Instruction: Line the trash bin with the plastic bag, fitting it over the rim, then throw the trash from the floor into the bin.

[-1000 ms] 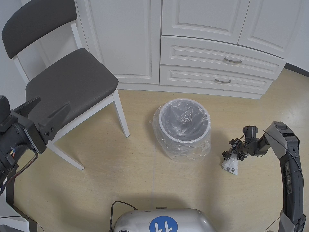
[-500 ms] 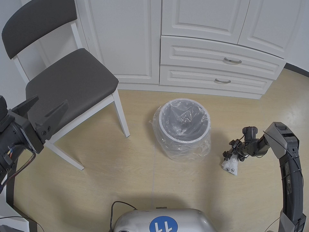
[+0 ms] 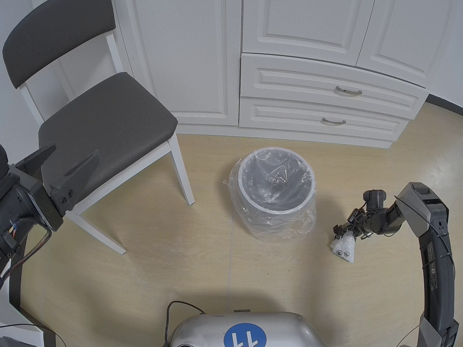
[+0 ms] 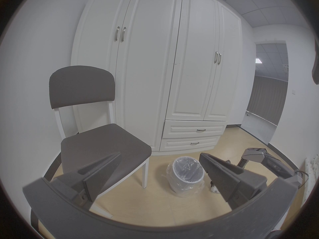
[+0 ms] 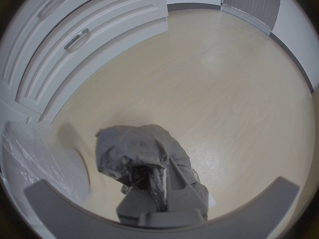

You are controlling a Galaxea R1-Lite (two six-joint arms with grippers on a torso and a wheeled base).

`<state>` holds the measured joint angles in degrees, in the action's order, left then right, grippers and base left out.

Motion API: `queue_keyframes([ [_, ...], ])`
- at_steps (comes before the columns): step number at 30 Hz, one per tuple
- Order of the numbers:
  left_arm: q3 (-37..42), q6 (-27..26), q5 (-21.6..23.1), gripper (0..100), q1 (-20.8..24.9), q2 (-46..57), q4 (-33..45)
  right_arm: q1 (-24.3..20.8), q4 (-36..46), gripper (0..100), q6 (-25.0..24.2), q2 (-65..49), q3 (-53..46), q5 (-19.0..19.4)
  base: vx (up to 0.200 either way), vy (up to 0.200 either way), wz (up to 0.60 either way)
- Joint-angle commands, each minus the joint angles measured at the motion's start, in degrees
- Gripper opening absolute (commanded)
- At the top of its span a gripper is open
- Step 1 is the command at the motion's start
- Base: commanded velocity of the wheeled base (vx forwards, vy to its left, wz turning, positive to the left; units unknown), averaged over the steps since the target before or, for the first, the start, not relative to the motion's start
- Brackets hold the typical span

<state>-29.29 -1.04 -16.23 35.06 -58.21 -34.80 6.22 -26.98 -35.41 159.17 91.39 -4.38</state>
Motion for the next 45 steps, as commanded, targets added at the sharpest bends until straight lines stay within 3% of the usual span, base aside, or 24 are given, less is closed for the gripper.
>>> queue_keyframes([
  [1,0.03,0.07,-0.03,100,0.01,-0.15,0.0,-0.77,-1.76,0,0.78,-2.02,-3.68,-2.13,0.0,0.0,0.0],
  [5,0.03,-0.02,-0.03,100,0.01,-0.15,0.0,-2.35,-12.22,0,2.81,-6.59,-12.64,-3.01,0.0,0.0,0.0],
  [7,-0.06,-0.11,-0.03,100,0.01,-0.24,0.0,-2.61,-20.83,0,9.13,-8.97,-20.11,-1.95,0.0,0.0,0.0],
  [8,-0.06,-0.11,-0.03,100,0.01,-0.24,0.0,-2.61,-20.83,0,9.13,-8.97,-20.11,-1.95,0.0,0.0,0.0],
  [9,-0.06,-0.11,-0.03,100,0.01,-0.06,0.0,-2.7,-24.53,0,16.61,-11.52,-26.09,-1.16,0.0,0.0,0.0],
  [15,-0.24,-0.63,0.05,100,0.01,1.87,0.0,-4.99,-27.07,0,33.13,-26.9,-44.81,-0.9,0.0,0.0,0.0],
  [17,-0.15,-0.99,0.05,100,0.01,1.96,0.0,-5.25,-27.16,0,34.89,-28.57,-46.74,-0.9,0.0,0.0,0.0],
  [18,-0.06,-1.78,-0.03,100,-0.08,2.05,0.0,-5.6,-27.6,0,39.46,-32.52,-51.14,-0.81,0.0,0.0,0.0],
  [22,-0.06,-2.13,-0.12,100,-0.08,2.14,0.0,-6.31,-28.04,0,47.81,-39.9,-57.73,-0.81,0.0,0.0,0.0],
  [31,0.11,-2.22,-0.12,100,-0.08,1.96,-1.14,-11.75,-37.09,0,52.11,-51.07,-67.93,-0.9,0.0,0.0,0.0],
  [37,0.47,-2.3,-0.03,100,-0.08,1.96,-2.11,-14.74,-37.36,0,55.28,-58.98,-71.71,-0.98,0.0,0.0,0.0],
  [45,0.47,-2.13,-0.12,100,-0.08,1.96,-2.2,-19.23,-37.36,0,55.89,-67.77,-74.61,-1.51,0.0,0.0,0.0],
])
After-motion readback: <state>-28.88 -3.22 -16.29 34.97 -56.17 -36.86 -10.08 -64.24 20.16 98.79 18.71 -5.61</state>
